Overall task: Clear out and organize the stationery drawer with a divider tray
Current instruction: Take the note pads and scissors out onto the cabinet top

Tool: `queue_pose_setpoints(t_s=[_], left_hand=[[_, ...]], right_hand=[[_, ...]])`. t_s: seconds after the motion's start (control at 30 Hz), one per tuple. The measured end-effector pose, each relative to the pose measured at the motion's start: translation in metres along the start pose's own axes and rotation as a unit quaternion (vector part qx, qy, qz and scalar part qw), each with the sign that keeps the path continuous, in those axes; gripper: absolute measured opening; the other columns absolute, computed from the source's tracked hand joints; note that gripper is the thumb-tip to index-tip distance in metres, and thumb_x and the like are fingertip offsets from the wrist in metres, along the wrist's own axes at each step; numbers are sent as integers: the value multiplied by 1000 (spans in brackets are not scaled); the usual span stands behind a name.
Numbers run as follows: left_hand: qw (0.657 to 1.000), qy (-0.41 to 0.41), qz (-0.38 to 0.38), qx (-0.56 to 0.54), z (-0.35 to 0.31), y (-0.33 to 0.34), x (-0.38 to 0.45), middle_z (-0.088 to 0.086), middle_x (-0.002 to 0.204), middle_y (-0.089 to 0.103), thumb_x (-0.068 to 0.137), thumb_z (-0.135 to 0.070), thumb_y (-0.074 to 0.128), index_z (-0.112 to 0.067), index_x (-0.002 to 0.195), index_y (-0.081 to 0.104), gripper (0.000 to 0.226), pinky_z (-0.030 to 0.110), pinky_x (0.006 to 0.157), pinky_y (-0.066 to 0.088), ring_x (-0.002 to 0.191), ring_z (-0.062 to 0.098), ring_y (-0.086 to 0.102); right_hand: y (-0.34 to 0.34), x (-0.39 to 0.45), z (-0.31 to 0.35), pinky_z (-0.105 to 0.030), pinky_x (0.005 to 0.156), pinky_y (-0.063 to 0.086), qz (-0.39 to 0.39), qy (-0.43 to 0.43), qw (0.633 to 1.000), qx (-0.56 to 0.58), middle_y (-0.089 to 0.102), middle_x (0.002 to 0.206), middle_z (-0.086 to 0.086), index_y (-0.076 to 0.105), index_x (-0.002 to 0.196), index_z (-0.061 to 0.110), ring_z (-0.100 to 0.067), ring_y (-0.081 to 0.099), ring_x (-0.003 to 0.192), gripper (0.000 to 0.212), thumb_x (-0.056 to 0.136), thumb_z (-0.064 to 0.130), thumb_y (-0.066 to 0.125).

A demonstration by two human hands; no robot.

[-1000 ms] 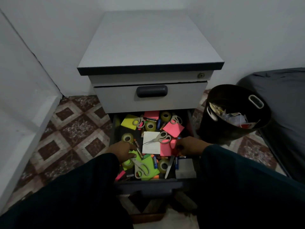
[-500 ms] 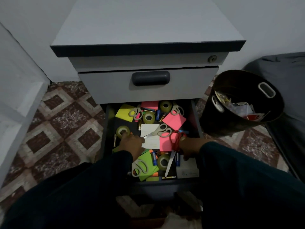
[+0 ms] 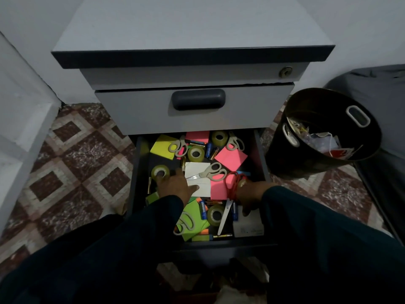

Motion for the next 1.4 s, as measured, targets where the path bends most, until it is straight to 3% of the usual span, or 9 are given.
queue_pose_setpoints(t_s=[0.2, 0.47, 0.6, 0.77, 0.9, 1.0, 1.07, 1.27, 1.4], left_hand=[[998, 3, -30, 50, -9, 6, -6, 10, 119, 59, 80, -65, 54, -6, 125, 40, 76, 43, 111, 19, 115, 27, 52], [989, -50, 97, -104, 4, 7, 14, 10, 111, 65, 71, -63, 68, -11, 108, 60, 64, 41, 99, 38, 103, 28, 60], [975, -26, 111, -193, 2, -10, 10, 16, 113, 62, 81, -41, 69, -2, 105, 60, 47, 36, 87, 46, 104, 31, 59], [956, -35, 38, -289, 10, -34, -2, 17, 110, 65, 85, -16, 66, 2, 106, 62, 28, 33, 80, 47, 101, 31, 61], [909, -43, 41, -414, 18, -51, -7, 21, 112, 62, 91, -14, 58, -3, 112, 55, 24, 31, 76, 45, 100, 33, 60], [824, -87, 139, -542, 21, -55, -18, 18, 111, 54, 98, -15, 45, -12, 114, 45, 16, 53, 87, 48, 99, 33, 54], [800, -99, 174, -566, 24, -53, -25, 15, 113, 51, 100, -14, 43, -14, 117, 43, 18, 60, 87, 47, 101, 33, 52], [840, -94, 192, -499, 37, -48, -34, 9, 104, 53, 91, 4, 53, -13, 108, 50, 24, 31, 65, 48, 82, 22, 54], [826, -110, 199, -515, 40, -52, -39, 6, 90, 52, 95, -10, 51, -13, 103, 51, 8, 33, 72, 45, 82, 20, 51]], right_hand=[[-1, -11, 4, -32, 102, 37, 13, 5, 1000, 19, 45, 142, -11, 43, 138, 4, -27, 42, 130, 51, 93, 21, 57], [-1, -11, 11, -31, 96, 42, 26, -7, 999, 37, 53, 134, -14, 49, 131, 0, -27, 51, 122, 42, 93, 16, 57], [2, -10, 7, -29, 94, 42, 20, 1, 999, 47, 54, 133, -15, 50, 130, -1, -27, 52, 122, 42, 91, 13, 59], [7, -3, 1, -30, 100, 41, -42, 13, 998, 40, 47, 139, -14, 47, 135, 4, -26, 48, 126, 48, 90, 12, 59], [9, -5, 1, -32, 103, 39, -65, 10, 997, 43, 44, 141, -14, 47, 134, 4, -27, 44, 128, 53, 86, 14, 65], [10, -15, 4, -31, 97, 41, -33, -2, 998, 58, 51, 136, -14, 47, 132, 3, -27, 49, 124, 50, 86, 12, 65], [9, -22, 5, -29, 97, 40, -31, -10, 997, 68, 49, 137, -13, 45, 134, 5, -27, 47, 126, 51, 86, 11, 65], [-7, -47, -1, -27, 97, 38, -127, 7, 984, 123, 44, 140, -11, 37, 142, 15, -25, 44, 128, 52, 92, 2, 47], [-14, -59, -17, -24, 86, 41, -212, 38, 953, 215, 54, 131, -12, 43, 137, 15, -25, 52, 118, 48, 90, 3, 45]])
Point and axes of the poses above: each hand's wrist, its own x-axis towards the middle knuckle, its own y-axis out of the palm, z = x × y, the point moved 3 cm from there along x, towards the middle knuckle
